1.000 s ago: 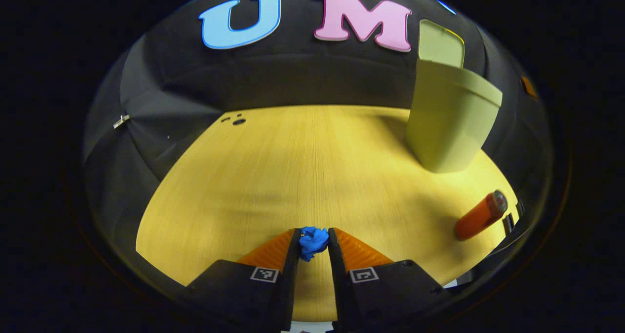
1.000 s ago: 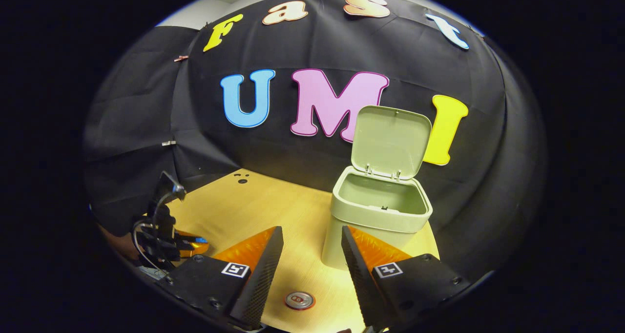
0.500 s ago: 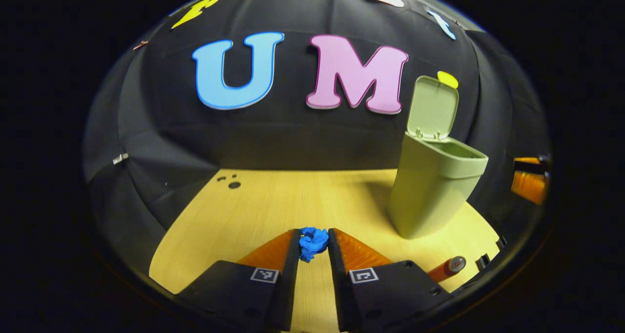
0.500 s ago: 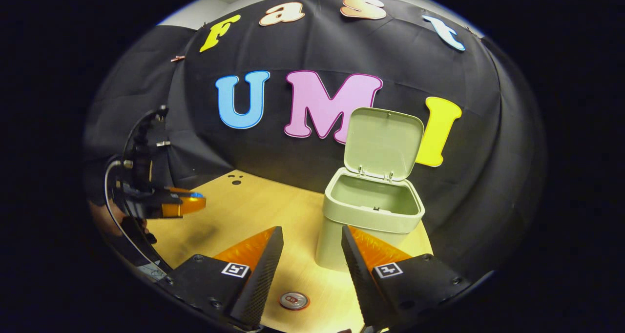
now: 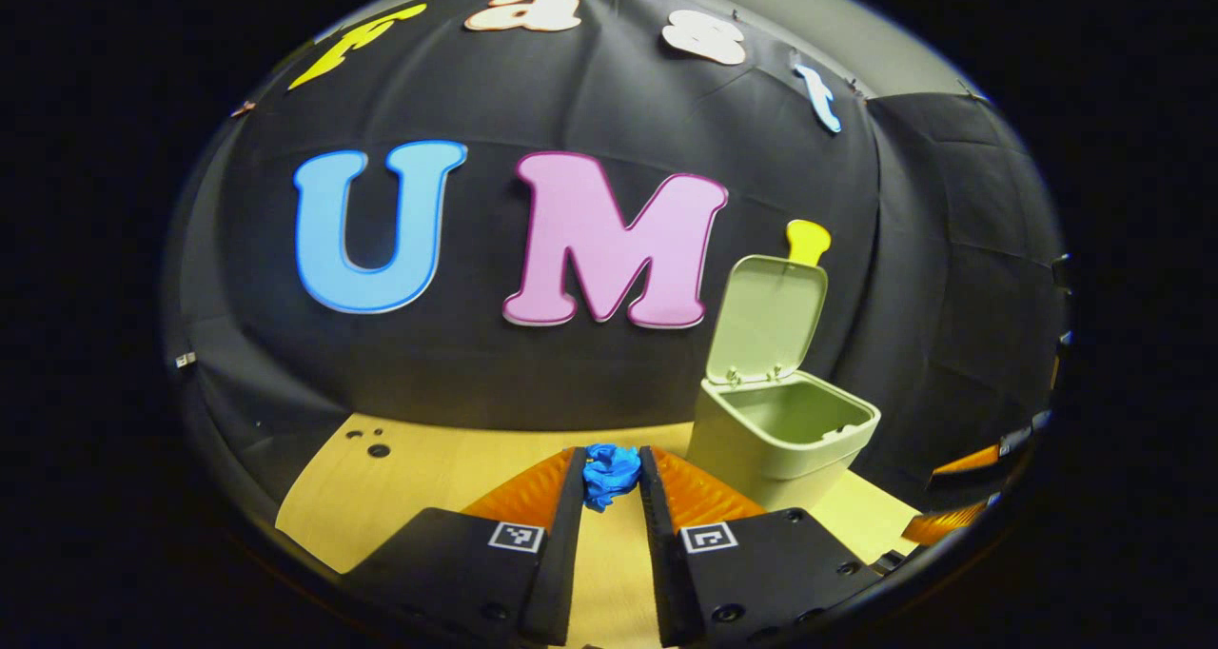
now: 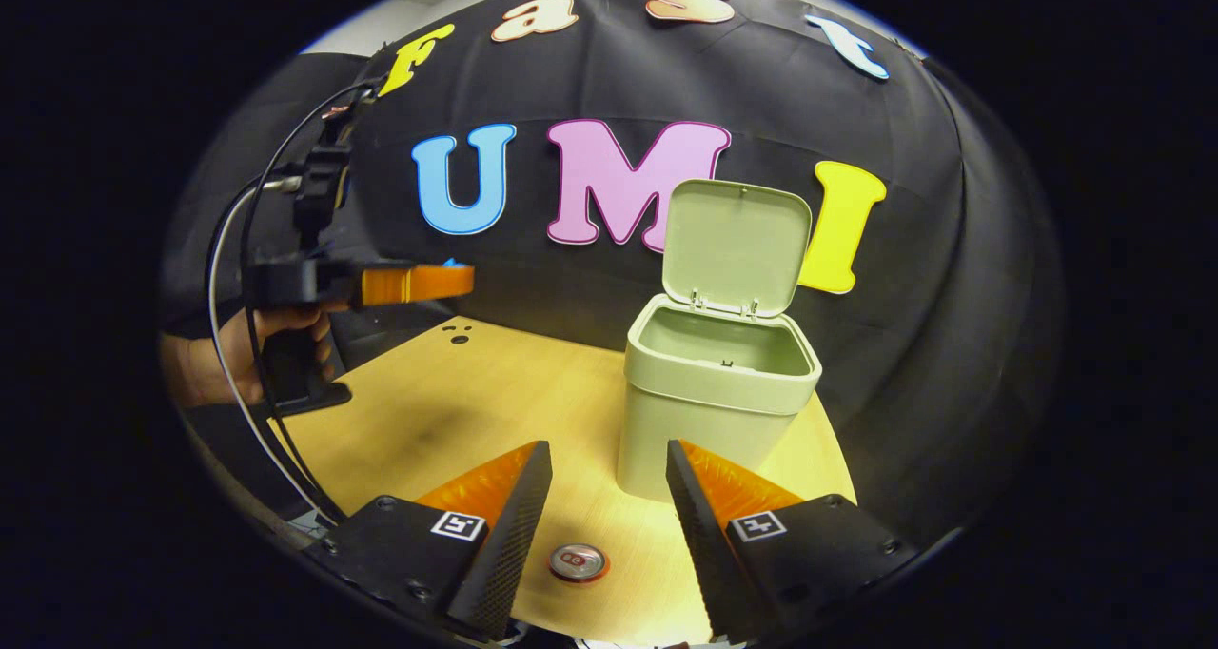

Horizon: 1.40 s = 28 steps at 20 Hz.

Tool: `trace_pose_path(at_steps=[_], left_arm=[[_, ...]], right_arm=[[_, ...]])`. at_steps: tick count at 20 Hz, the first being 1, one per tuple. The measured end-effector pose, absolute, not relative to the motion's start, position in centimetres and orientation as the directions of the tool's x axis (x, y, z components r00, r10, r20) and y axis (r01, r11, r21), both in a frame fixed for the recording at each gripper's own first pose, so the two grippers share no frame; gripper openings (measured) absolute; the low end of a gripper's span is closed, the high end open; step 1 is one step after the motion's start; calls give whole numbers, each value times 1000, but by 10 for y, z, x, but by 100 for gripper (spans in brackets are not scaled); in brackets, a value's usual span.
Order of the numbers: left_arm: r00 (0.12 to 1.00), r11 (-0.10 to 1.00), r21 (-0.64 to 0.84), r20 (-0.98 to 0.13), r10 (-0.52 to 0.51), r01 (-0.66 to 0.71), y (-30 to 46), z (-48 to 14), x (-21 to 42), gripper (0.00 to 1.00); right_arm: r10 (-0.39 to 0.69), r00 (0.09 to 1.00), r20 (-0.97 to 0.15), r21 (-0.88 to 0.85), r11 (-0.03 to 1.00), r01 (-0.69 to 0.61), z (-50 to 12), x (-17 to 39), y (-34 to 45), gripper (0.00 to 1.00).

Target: Press the lid of the desktop garbage bin to open it, pick up the crumpled paper on the desktop and throw it into the bin, then pick up the pop can on the desktop and drop it into the bin, and finally close the garbage bin lid.

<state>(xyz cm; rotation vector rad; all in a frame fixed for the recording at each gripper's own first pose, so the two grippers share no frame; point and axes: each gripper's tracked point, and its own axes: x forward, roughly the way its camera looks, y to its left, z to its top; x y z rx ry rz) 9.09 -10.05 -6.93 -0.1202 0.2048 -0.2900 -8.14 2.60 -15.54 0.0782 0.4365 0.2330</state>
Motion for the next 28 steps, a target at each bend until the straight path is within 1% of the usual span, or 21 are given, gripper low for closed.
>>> trace_pose_path(at_steps=[6,10,14,18,19,20,23,28], left_arm=[[900,901,-102,-75,-429,421,-168,-30,123,38],[860,860,-104,-55,-507,500,-215,-28,139,38],[811,813,-126,-79,-579,568,-262,-42,150,38],[778,787,-126,-123,-617,604,-295,-59,158,36],[772,784,-127,-138,-621,608,-301,-64,160,36],[767,782,-127,-153,-623,610,-305,-71,162,36],[755,780,-130,-198,-625,612,-315,-86,165,36],[740,785,-127,-270,-616,606,-322,-110,170,40]], right_arm=[[206,877,-433,124,978,-168,-165,-92,16,78],[197,870,-452,142,979,-148,-174,-98,15,78],[188,864,-468,160,979,-126,-180,-103,11,79],[171,857,-486,173,980,-97,-187,-107,4,80],[168,856,-489,176,980,-91,-189,-108,2,79],[168,854,-492,180,980,-89,-190,-108,1,81],[160,850,-502,187,980,-74,-196,-110,-4,81],[157,845,-511,202,978,-59,-202,-110,-10,81]])
